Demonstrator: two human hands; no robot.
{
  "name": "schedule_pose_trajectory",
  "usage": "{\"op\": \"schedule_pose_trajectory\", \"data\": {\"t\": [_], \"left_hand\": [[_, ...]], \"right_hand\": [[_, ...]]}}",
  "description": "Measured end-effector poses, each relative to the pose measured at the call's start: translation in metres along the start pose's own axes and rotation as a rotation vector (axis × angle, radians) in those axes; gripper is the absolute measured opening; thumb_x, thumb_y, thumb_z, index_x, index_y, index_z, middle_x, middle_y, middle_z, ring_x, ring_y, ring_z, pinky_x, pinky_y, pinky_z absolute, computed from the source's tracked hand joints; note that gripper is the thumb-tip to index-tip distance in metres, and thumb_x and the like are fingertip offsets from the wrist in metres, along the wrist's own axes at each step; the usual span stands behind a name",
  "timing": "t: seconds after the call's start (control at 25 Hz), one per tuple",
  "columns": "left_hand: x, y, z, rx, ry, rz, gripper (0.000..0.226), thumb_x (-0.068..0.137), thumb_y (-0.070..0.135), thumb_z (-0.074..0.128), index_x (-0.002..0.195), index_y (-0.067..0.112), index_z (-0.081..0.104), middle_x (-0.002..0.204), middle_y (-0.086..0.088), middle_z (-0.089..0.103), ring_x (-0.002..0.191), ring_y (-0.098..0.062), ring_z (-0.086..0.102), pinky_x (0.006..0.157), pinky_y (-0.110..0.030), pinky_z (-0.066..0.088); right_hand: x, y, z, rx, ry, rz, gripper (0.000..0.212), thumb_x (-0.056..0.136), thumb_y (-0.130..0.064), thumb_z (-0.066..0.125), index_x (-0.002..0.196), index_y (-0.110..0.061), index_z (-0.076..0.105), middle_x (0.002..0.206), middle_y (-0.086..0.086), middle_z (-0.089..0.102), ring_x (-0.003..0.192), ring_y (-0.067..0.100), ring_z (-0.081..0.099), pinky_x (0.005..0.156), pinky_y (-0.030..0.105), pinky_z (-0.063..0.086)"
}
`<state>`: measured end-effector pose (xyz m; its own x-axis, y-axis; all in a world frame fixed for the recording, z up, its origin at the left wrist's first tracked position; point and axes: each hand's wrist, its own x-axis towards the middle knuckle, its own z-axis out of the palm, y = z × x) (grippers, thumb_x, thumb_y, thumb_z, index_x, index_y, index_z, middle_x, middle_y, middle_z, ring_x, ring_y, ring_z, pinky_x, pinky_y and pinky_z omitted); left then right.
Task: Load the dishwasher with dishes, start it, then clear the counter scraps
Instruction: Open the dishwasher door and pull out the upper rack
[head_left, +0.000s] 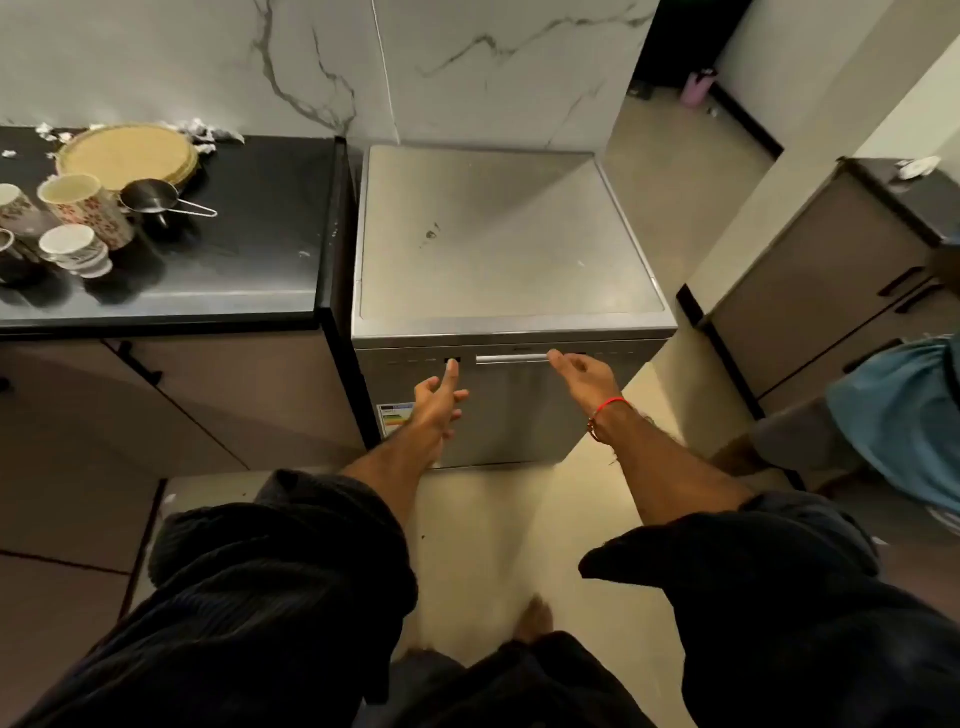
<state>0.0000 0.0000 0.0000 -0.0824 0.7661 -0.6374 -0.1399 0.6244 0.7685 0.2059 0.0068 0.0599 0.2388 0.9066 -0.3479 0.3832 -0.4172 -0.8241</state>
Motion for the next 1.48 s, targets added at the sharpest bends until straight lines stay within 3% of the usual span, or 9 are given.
{"op": "schedule_pose_trajectory", "data": {"t": [0.12,0.36,0.6,0.84,1.0,1.2,1.32,1.4,1.48], "left_hand": [[0.032,0.013,0.028,-0.169,0.026,-0.060,0.070,0.090,0.075,0.045,0.142,0.029,0.040,0.112,0.004,0.074,0.071,-0.011,0.055,0.057,-0.027,0.035],[0.083,0.027,0.073,-0.418,0.099,-0.180,0.103,0.075,0.094,0.033,0.140,0.017,0.055,0.131,0.000,0.062,0.094,-0.015,0.056,0.068,-0.033,0.040],[0.107,0.041,0.098,-0.561,0.106,-0.202,0.094,0.080,0.091,0.027,0.139,0.024,0.054,0.130,0.003,0.059,0.111,-0.014,0.053,0.088,-0.035,0.034],[0.116,0.038,0.104,-0.486,0.258,-0.223,0.070,0.083,0.080,0.047,0.114,0.018,0.054,0.117,0.001,0.062,0.103,-0.017,0.058,0.081,-0.041,0.046],[0.120,0.033,0.102,-0.376,0.329,-0.244,0.057,0.082,0.081,0.049,0.091,0.024,0.051,0.110,-0.003,0.063,0.104,-0.023,0.057,0.083,-0.044,0.050],[0.116,0.020,0.097,-0.266,0.399,-0.360,0.104,0.047,0.099,0.050,0.106,0.014,0.063,0.083,-0.003,0.057,0.073,-0.015,0.047,0.064,-0.032,0.048],[0.091,-0.007,0.097,-0.201,0.412,-0.455,0.098,0.059,0.095,0.056,0.110,0.011,0.063,0.082,0.000,0.052,0.070,-0.013,0.044,0.063,-0.030,0.048],[0.082,-0.023,0.088,-0.173,0.436,-0.485,0.098,0.064,0.087,0.064,0.124,0.010,0.050,0.092,-0.003,0.056,0.077,-0.014,0.051,0.075,-0.034,0.054],[0.074,-0.029,0.075,-0.193,0.461,-0.494,0.140,0.047,0.085,0.075,0.153,0.016,0.016,0.134,-0.012,0.053,0.112,-0.026,0.058,0.097,-0.049,0.053]], "right_hand": [[0.046,-0.008,0.011,0.328,-0.072,0.163,0.033,0.091,-0.050,0.062,0.097,-0.018,0.065,0.122,0.013,0.067,0.112,0.029,0.063,0.099,0.041,0.050],[0.125,0.015,0.031,0.955,-0.208,0.543,0.084,0.092,-0.057,0.055,0.154,-0.011,0.023,0.158,0.018,0.029,0.147,0.033,0.026,0.118,0.048,0.029],[0.165,0.024,0.047,1.285,-0.089,0.594,0.034,0.098,-0.038,0.057,0.115,-0.009,0.058,0.113,0.012,0.059,0.116,0.027,0.054,0.117,0.046,0.030],[0.163,0.031,0.054,1.084,-0.032,0.562,0.054,0.088,-0.044,0.068,0.127,-0.010,0.051,0.111,0.010,0.061,0.097,0.023,0.062,0.072,0.037,0.053],[0.159,0.036,0.057,0.962,0.006,0.566,0.045,0.083,-0.052,0.069,0.101,-0.017,0.047,0.124,0.008,0.061,0.111,0.022,0.064,0.073,0.035,0.052],[0.153,0.040,0.055,0.760,0.054,0.679,0.082,0.060,-0.078,0.072,0.109,-0.014,0.055,0.104,0.006,0.063,0.096,0.023,0.064,0.075,0.037,0.054],[0.134,0.061,0.061,0.758,0.046,0.770,0.101,0.042,-0.079,0.080,0.116,-0.014,0.058,0.106,0.010,0.067,0.094,0.028,0.067,0.066,0.033,0.059],[0.123,0.076,0.058,0.731,-0.003,0.768,0.099,0.046,-0.076,0.082,0.119,-0.014,0.058,0.109,0.013,0.068,0.094,0.029,0.068,0.065,0.036,0.061],[0.109,0.085,0.048,0.617,-0.088,0.747,0.091,0.054,-0.078,0.077,0.116,-0.014,0.058,0.108,0.014,0.068,0.095,0.031,0.068,0.069,0.042,0.061]]}}
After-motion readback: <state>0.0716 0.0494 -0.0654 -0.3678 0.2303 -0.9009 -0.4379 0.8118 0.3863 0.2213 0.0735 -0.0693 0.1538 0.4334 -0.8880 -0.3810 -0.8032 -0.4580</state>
